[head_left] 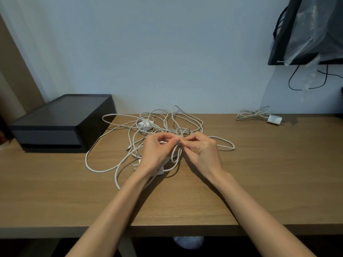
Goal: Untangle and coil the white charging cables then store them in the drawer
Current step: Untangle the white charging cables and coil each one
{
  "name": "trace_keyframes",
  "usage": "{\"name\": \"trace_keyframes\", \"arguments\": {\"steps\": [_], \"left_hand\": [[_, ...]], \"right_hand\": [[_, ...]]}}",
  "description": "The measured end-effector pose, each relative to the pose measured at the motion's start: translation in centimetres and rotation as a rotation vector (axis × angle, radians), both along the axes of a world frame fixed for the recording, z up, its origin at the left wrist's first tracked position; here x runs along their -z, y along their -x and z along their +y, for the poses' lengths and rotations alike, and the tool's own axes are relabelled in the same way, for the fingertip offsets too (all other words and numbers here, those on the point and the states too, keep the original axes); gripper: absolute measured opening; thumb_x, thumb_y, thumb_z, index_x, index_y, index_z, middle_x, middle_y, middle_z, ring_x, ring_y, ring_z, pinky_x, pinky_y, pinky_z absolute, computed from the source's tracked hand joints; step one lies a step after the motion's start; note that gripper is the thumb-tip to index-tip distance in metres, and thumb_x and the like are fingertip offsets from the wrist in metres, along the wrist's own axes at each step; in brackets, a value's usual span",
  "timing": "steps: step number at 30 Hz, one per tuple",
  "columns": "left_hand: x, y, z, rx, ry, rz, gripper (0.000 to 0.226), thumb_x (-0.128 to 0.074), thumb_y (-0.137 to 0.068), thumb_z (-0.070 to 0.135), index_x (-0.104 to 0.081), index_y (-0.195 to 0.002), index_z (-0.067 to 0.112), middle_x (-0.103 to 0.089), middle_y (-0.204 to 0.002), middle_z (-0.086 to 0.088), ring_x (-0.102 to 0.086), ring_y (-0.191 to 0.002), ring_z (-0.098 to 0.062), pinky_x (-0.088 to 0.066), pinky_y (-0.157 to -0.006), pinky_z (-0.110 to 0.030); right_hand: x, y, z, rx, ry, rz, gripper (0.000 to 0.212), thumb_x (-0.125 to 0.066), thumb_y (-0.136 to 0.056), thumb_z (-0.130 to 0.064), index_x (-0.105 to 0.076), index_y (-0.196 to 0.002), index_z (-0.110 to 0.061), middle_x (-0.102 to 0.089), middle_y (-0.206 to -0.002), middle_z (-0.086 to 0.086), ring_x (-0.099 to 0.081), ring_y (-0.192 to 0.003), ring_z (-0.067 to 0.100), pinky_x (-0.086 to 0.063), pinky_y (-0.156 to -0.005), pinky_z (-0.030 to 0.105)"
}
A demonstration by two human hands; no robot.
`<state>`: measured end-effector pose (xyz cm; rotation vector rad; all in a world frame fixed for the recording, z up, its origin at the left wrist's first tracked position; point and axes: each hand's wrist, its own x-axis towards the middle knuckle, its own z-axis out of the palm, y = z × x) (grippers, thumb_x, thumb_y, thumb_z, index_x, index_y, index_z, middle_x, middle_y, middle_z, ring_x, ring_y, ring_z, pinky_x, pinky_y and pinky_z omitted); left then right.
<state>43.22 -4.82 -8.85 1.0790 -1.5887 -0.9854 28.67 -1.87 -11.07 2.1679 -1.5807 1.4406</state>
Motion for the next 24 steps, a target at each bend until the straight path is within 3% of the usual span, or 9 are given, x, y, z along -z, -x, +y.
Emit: {"name": "trace_keyframes", "arguments": {"steps": [5, 12, 17, 24], "left_hand": [[0.0, -0.1, 0.0, 0.043, -0.023, 0.011, 0.012, -0.072, -0.082, 0.026, -0.074, -0.087, 0.015, -0.073, -0.083, -0.003, -0.071, -0.079, -0.020, -0.057, -0.079, -0.046], [-0.6, 0.1, 0.2, 0.055, -0.067, 0.018, 0.007, -0.067, -0.083, 0.014, -0.073, -0.081, 0.014, -0.072, -0.082, -0.007, -0.070, -0.078, -0.021, -0.058, -0.080, -0.042], [-0.7, 0.0, 0.3, 0.087, -0.065, 0.010, 0.010, -0.063, -0.084, 0.010, -0.073, -0.079, 0.011, -0.071, -0.080, -0.007, -0.070, -0.077, -0.021, -0.058, -0.080, -0.041], [-0.6, -0.7, 0.3, 0.157, -0.053, -0.007, 0.009, -0.066, -0.084, 0.014, -0.075, -0.083, 0.016, -0.073, -0.084, -0.006, -0.071, -0.083, -0.024, -0.056, -0.084, -0.047]], "right_hand": [[-0.4, 0.6, 0.0, -0.100, -0.169, -0.280, 0.024, -0.072, -0.081, -0.007, -0.072, -0.102, -0.019, -0.065, -0.084, -0.012, -0.063, -0.082, 0.002, -0.052, -0.070, 0.013], [-1.1, 0.5, -0.1, -0.113, -0.297, -0.533, 0.015, -0.079, -0.074, -0.013, -0.077, -0.088, -0.020, -0.073, -0.080, -0.009, -0.067, -0.079, 0.001, -0.056, -0.073, 0.019], [-0.9, 0.8, -0.3, -0.109, -0.366, -0.560, 0.029, -0.080, -0.075, -0.019, -0.071, -0.102, -0.021, -0.070, -0.095, -0.009, -0.067, -0.082, 0.005, -0.057, -0.073, 0.022], [-0.7, 0.7, -0.3, -0.201, -0.416, -0.541, 0.019, -0.076, -0.079, -0.015, -0.069, -0.096, -0.017, -0.072, -0.092, -0.005, -0.068, -0.088, 0.003, -0.054, -0.074, 0.019]]}}
